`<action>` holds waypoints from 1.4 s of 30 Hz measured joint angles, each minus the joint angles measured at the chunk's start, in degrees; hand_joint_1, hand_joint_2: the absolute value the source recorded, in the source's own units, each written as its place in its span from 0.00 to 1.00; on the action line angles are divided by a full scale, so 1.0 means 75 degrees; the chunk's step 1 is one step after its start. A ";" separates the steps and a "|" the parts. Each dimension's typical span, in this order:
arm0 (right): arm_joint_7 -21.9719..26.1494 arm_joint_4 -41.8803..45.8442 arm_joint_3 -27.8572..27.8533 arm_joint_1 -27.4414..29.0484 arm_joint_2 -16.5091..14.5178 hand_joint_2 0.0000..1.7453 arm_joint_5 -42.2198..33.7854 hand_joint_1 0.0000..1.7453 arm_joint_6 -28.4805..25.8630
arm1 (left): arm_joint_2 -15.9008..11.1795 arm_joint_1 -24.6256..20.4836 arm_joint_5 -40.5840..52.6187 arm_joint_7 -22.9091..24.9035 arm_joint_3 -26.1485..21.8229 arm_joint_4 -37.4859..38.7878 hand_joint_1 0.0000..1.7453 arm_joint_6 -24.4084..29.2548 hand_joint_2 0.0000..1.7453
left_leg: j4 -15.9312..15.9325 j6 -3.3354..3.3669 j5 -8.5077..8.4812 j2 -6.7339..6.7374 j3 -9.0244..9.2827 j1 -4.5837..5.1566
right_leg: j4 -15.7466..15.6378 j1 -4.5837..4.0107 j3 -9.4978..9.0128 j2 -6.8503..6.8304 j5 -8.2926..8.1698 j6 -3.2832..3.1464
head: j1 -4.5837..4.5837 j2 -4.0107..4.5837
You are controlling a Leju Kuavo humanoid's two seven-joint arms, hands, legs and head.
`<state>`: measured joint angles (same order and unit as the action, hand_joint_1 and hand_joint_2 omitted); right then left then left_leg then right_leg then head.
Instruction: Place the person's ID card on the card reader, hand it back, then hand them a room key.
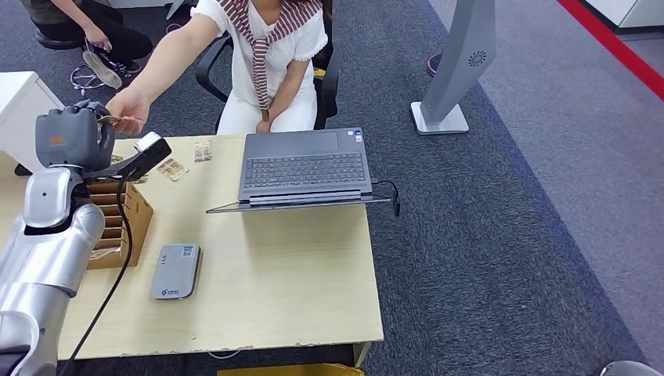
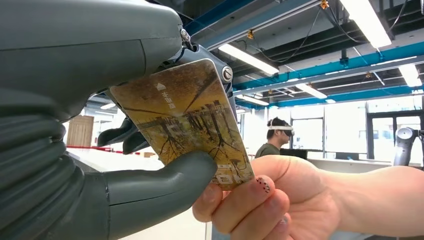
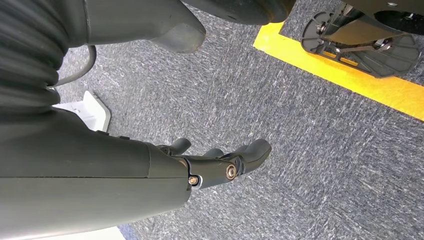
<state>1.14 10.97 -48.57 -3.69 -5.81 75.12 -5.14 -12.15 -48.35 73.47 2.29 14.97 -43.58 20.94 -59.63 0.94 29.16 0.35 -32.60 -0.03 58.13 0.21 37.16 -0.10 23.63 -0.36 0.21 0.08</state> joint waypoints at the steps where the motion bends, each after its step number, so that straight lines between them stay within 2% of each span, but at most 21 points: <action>1: 0.0000 -0.0001 0.0000 0.0000 0.0000 1.00 0.0000 0.00 0.0000 | 0.0000 -0.0008 0.0000 0.0000 0.0000 0.0018 1.00 0.0001 1.00 | 0.0000 0.0000 0.0000 0.0000 0.0000 0.0000 | 0.0000 0.0000 0.0000 0.0000 0.0000 0.0000 | 0.0000 -0.0001; 12: 0.0058 -0.0020 0.0000 -0.0001 0.0000 1.00 0.0003 0.00 0.0000 | 0.0000 -0.0035 0.0057 0.0066 0.0000 0.0180 1.00 0.0019 1.00 | 0.0000 0.0000 0.0000 0.0006 -0.0004 -0.0001 | 0.0001 0.0000 0.0006 0.0003 0.0000 0.0000 | -0.0001 0.0001; 16: 0.0058 -0.0020 0.0000 -0.0001 0.0000 1.00 0.0003 0.00 0.0000 | -0.0003 -0.0033 0.0090 0.0089 0.0000 0.0220 0.00 0.0003 1.00 | 0.0000 0.0000 0.0001 0.0007 -0.0009 -0.0001 | 0.0000 0.0000 0.0010 0.0005 0.0000 0.0000 | 0.0000 -0.0001; 21: 0.0081 -0.0020 0.0000 -0.0001 0.0000 1.00 -0.0001 0.00 -0.0012 | -0.0007 0.0013 0.0029 -0.0003 0.0000 0.0245 0.00 0.0164 1.00 | 0.0000 0.0000 0.0001 0.0002 -0.0011 0.0000 | 0.0000 0.0000 0.0009 0.0002 0.0001 0.0000 | 0.0000 0.0001; 25: 0.0122 -0.0022 0.0000 0.0012 0.0000 1.00 -0.0050 0.00 -0.0031 | -0.0054 0.0370 -0.0245 -0.0324 0.0000 -0.0101 0.00 0.0404 1.00 | 0.0000 0.0000 0.0001 0.0006 -0.0010 0.0000 | 0.0001 0.0001 0.0009 0.0004 0.0000 0.0000 | 0.0000 -0.0001; 36: 0.0030 -0.0021 -0.0026 0.0052 0.0007 1.00 -0.0160 0.00 -0.0071 | -0.0348 0.2385 -0.0826 -0.0865 -0.0009 -0.2471 0.00 0.0638 1.00 | 0.0003 0.0001 0.0003 0.0006 -0.0015 -0.0002 | 0.0000 0.0001 0.0012 0.0005 0.0006 0.0001 | 0.0001 -0.0001; 42: 0.0013 -0.0022 -0.0079 0.0104 0.0033 1.00 -0.0242 0.00 -0.0103 | -0.0525 0.3748 -0.0699 -0.0968 -0.0117 -0.3760 0.00 0.0729 1.00 | 0.0004 0.0002 0.0010 0.0021 -0.0014 -0.0001 | -0.0002 0.0002 0.0014 0.0018 0.0009 0.0004 | 0.0001 0.0000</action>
<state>1.23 10.80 -49.16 -2.91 -5.56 73.31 -5.91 -16.09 -20.24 68.22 -4.96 14.10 -71.77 26.41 -59.60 0.96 29.23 0.51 -32.70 -0.04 58.11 0.22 37.26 0.03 23.70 -0.34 0.21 0.08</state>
